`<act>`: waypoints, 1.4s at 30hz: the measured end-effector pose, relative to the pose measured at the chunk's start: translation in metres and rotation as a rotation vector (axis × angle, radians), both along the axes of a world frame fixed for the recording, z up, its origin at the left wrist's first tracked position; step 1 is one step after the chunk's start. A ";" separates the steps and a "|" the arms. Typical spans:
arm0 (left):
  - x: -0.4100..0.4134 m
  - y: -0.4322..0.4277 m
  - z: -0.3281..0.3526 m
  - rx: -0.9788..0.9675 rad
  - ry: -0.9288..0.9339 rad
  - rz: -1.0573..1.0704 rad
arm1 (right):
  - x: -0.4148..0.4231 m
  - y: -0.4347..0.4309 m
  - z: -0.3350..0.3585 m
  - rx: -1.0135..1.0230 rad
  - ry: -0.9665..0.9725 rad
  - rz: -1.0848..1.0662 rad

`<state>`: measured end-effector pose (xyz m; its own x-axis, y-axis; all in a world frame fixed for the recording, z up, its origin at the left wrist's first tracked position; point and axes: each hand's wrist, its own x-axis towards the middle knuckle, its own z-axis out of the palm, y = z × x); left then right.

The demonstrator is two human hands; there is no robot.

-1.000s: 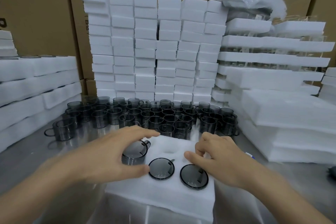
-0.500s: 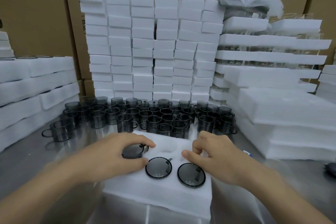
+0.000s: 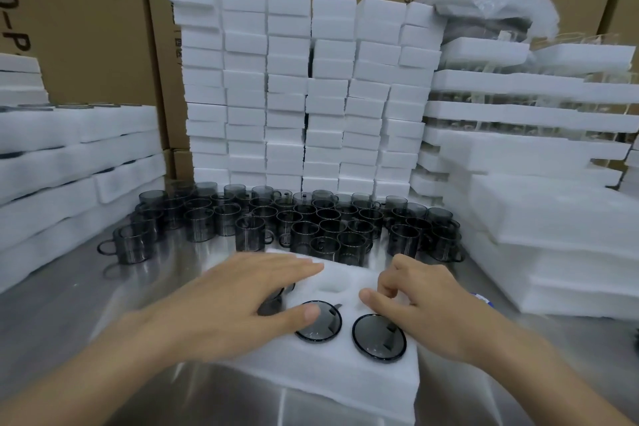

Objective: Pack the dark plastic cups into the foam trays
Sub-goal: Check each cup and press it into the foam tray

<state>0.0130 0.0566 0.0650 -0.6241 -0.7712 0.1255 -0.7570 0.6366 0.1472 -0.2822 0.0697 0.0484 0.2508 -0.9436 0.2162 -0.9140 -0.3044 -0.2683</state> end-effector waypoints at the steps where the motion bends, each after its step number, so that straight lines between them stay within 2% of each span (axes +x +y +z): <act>1: 0.000 -0.001 -0.001 0.065 0.029 -0.010 | 0.000 0.000 0.000 -0.002 0.004 0.001; 5: 0.003 -0.006 -0.005 0.205 0.035 0.000 | 0.001 -0.001 -0.001 -0.001 0.006 -0.002; 10: 0.000 -0.004 -0.010 0.148 -0.032 -0.006 | 0.002 0.001 0.000 0.014 -0.014 -0.006; 21: -0.006 -0.009 -0.013 0.239 0.001 0.036 | 0.005 0.001 0.001 0.045 -0.022 -0.010; 24: -0.002 -0.011 -0.013 0.282 0.067 -0.002 | 0.005 0.001 0.000 0.054 -0.032 -0.020; 27: 0.011 -0.019 -0.006 0.388 0.245 -0.032 | 0.003 0.000 -0.001 0.045 -0.067 -0.011; 32: 0.024 -0.032 -0.002 0.303 0.277 0.000 | -0.001 -0.003 -0.003 0.055 -0.079 -0.007; 42: 0.016 -0.033 -0.007 0.262 0.318 0.016 | 0.002 -0.002 0.001 0.068 -0.010 -0.013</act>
